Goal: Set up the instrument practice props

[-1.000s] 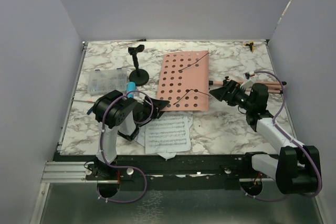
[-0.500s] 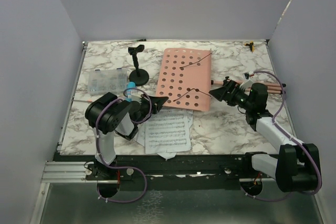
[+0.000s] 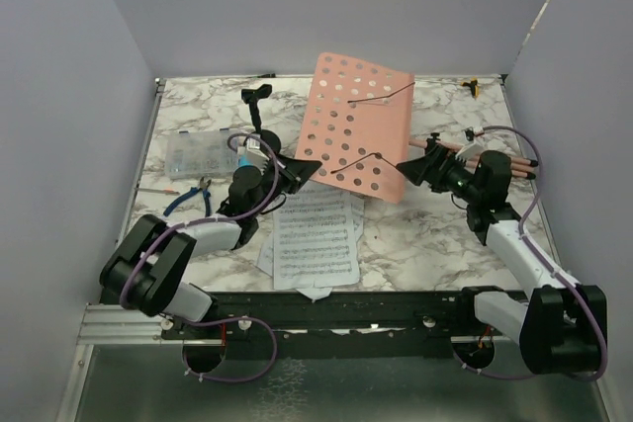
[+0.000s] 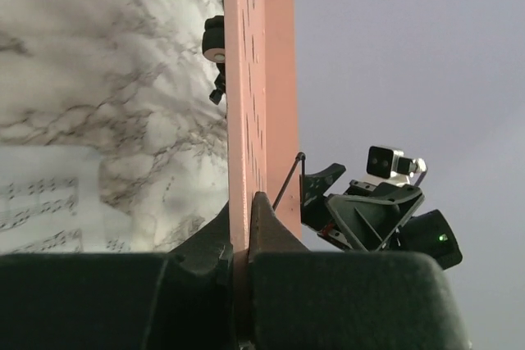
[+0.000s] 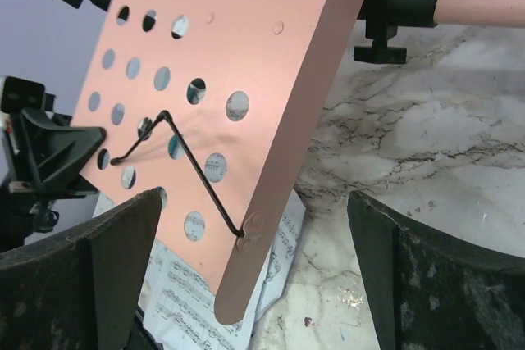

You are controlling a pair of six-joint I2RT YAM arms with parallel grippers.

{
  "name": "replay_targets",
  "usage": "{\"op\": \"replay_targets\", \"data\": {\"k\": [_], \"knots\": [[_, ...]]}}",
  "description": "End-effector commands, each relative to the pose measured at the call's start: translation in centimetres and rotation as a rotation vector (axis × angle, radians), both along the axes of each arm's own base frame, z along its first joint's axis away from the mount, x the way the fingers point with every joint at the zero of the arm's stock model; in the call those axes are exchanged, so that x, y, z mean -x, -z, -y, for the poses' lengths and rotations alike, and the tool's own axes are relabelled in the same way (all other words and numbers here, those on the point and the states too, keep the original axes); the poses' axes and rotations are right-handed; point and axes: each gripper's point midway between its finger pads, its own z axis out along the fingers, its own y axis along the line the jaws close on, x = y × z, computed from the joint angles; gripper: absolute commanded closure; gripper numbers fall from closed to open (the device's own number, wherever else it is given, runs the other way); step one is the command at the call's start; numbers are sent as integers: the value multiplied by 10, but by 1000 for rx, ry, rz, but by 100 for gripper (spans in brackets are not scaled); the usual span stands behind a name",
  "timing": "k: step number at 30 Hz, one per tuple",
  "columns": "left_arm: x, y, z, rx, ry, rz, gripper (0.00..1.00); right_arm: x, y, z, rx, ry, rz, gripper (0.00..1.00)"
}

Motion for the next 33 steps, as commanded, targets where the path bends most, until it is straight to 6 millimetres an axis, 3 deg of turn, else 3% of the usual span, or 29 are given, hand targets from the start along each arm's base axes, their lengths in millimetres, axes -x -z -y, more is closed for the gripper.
{"op": "replay_targets", "data": {"k": [1, 13, 18, 24, 33], "knots": [[-6, -74, 3, -196, 20, 307, 100, 1, -30, 0, 4, -13, 62, 0], [-10, -144, 6, -314, 41, 390, 100, 1, -85, 29, 158, 135, 227, 0], [-7, -175, 5, -324, 41, 429, 100, 0, -98, 35, 160, 178, 230, 0], [2, -197, 6, -288, 61, 465, 100, -6, -103, 18, 37, 116, 141, 1], [18, -214, 4, -253, 79, 500, 100, -35, -106, 1, -109, 68, 19, 23]]}}
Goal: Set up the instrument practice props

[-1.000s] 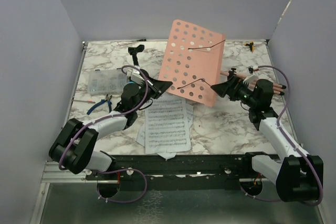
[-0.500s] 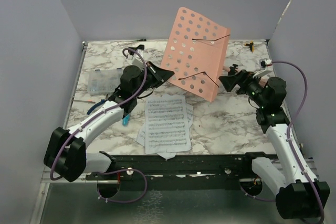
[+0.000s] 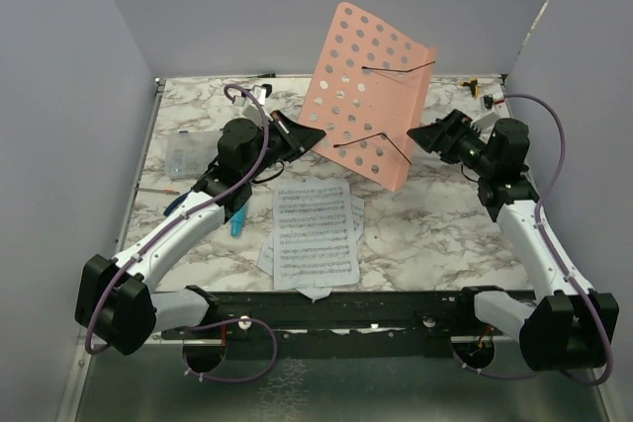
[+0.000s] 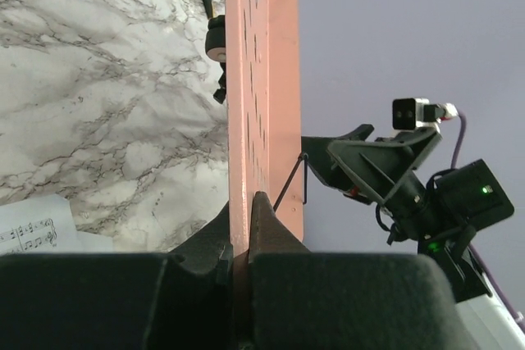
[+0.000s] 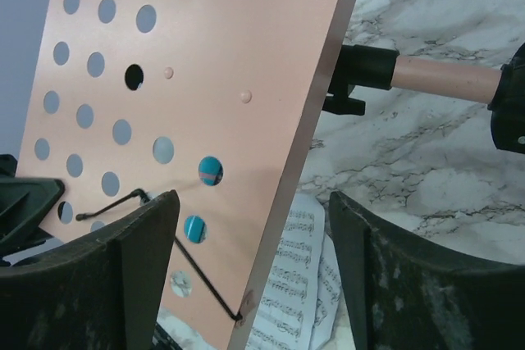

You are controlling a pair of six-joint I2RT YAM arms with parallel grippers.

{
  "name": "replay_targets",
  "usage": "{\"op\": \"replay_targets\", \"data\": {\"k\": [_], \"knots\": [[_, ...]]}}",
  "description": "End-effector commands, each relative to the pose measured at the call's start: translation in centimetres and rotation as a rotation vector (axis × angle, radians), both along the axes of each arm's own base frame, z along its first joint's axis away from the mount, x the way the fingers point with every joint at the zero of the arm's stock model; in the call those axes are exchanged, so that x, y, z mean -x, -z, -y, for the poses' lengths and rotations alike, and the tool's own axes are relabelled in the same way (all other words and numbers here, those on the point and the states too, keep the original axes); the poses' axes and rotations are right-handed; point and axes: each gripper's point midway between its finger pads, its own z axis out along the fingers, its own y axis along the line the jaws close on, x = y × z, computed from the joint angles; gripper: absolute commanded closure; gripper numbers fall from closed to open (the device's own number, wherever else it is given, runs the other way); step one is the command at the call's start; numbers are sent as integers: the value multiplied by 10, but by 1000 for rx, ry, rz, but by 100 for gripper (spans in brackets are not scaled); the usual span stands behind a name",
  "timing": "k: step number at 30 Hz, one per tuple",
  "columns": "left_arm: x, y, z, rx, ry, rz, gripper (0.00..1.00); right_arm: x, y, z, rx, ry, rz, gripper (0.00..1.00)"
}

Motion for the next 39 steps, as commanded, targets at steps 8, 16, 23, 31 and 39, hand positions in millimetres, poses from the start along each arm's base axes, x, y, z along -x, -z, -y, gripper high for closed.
{"op": "replay_targets", "data": {"k": [8, 16, 23, 31, 39], "knots": [[22, -82, -6, 33, 37, 309, 100, -33, 5, -24, -156, -99, -153, 48], [25, -79, -5, 38, 43, 300, 100, -38, 6, -31, -176, -109, -167, 83], [25, -80, -9, 44, 23, 299, 99, -39, -8, -32, -199, -111, -138, 99], [30, -89, -22, 47, -32, 325, 25, -33, -49, -31, -240, -100, -61, 99], [36, -82, -26, 51, -34, 299, 1, -27, -83, -29, -311, -79, -10, 100]]}}
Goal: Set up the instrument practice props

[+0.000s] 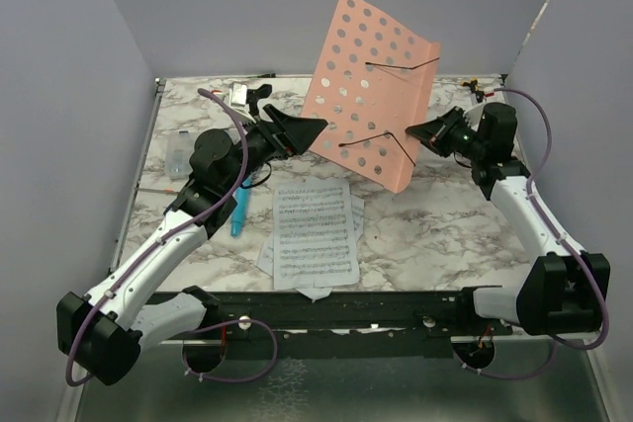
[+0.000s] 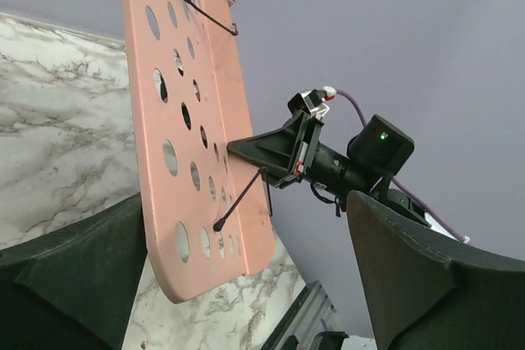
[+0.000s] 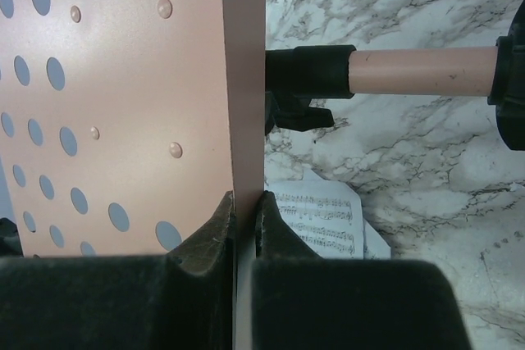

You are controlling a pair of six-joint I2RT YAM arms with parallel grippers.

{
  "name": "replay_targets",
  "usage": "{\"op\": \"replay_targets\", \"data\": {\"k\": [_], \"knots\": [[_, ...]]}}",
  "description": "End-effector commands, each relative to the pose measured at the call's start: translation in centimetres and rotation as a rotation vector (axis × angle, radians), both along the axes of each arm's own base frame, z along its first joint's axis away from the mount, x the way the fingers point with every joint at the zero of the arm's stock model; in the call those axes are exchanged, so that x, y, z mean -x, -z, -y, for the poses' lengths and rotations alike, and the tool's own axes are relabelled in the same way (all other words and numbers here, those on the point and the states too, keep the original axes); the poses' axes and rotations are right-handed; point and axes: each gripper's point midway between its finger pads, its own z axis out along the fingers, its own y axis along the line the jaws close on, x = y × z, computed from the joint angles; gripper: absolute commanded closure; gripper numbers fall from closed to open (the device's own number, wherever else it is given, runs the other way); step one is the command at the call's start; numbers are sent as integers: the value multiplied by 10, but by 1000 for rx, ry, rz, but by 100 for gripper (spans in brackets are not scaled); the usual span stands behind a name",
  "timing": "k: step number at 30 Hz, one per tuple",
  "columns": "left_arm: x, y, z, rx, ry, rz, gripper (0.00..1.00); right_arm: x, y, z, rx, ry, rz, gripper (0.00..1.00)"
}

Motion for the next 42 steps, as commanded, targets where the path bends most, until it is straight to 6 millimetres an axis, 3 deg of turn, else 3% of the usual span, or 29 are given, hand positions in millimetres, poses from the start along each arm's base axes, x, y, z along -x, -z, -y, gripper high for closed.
{"op": "replay_targets", "data": {"k": [1, 10, 18, 20, 23, 30, 42], "knots": [[3, -13, -6, 35, -22, 47, 1, 5, -103, -10, -138, -29, 249, 100], [8, -6, 12, 109, 28, -1, 3, 14, -131, -10, -216, -11, 284, 99], [10, 7, 32, 148, 45, -42, 18, 25, -146, -13, -265, -32, 299, 100], [10, 5, 36, 161, 49, -34, 29, 27, -148, -13, -275, -32, 297, 99], [10, 0, 40, 175, 43, -25, 36, 32, -155, -14, -291, -41, 307, 99], [11, -9, 43, 231, 7, -10, 45, 42, -167, -14, -304, -44, 328, 100], [8, -34, 48, 273, -36, 34, 54, 51, -166, -22, -329, -76, 321, 99]]}}
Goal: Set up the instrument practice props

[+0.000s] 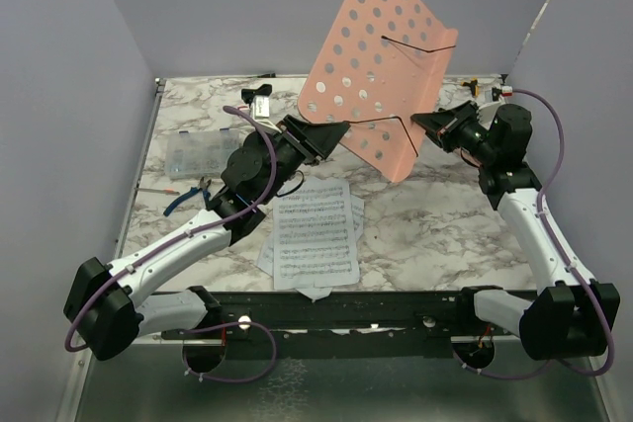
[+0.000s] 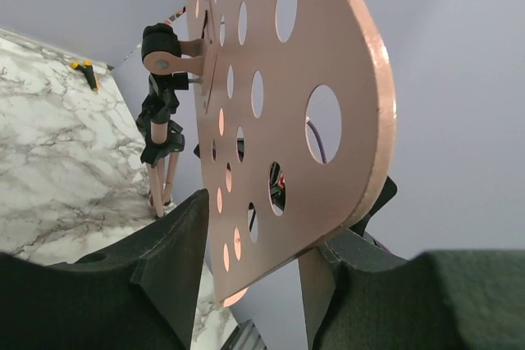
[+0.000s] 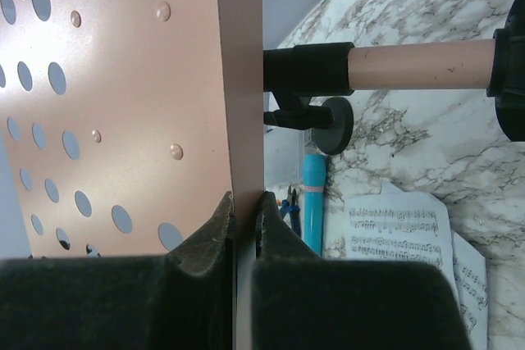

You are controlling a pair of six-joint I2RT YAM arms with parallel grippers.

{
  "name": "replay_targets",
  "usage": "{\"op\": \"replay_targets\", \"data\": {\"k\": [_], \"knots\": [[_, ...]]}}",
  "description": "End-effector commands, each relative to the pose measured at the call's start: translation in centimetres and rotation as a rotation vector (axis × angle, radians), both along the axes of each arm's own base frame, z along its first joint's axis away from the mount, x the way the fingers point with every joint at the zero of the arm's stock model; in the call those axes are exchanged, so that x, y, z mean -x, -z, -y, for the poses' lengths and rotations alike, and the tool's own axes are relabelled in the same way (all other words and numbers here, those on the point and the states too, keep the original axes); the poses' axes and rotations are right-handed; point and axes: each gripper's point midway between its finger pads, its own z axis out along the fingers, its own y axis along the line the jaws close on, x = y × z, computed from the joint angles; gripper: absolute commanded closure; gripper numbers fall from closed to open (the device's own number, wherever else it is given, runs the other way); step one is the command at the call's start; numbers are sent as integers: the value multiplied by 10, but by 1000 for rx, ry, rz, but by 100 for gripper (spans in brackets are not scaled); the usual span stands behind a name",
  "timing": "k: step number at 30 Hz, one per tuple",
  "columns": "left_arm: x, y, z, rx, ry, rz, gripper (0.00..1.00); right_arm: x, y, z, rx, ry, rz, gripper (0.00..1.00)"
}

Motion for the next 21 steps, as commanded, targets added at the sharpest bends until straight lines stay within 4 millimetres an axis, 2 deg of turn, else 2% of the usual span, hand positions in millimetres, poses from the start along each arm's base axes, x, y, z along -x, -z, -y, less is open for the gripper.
{"op": "replay_targets", "data": {"k": [1, 7, 14, 16, 18, 21], "knots": [[-6, -30, -4, 48, -54, 52, 55, 35, -103, -19, -125, -121, 291, 99], [-7, -43, -4, 62, -70, 73, 63, 38, -99, -19, -125, -121, 285, 100], [-10, -42, -7, 95, -97, 39, 76, 41, -96, -17, -116, -105, 286, 99], [-10, -42, -8, 97, -103, 37, 85, 41, -96, -16, -107, -99, 290, 99], [-10, -43, -9, 102, -108, 36, 98, 42, -95, -15, -94, -91, 293, 99], [-8, -44, -10, 104, -108, 38, 100, 41, -93, -14, -80, -79, 294, 99]]}}
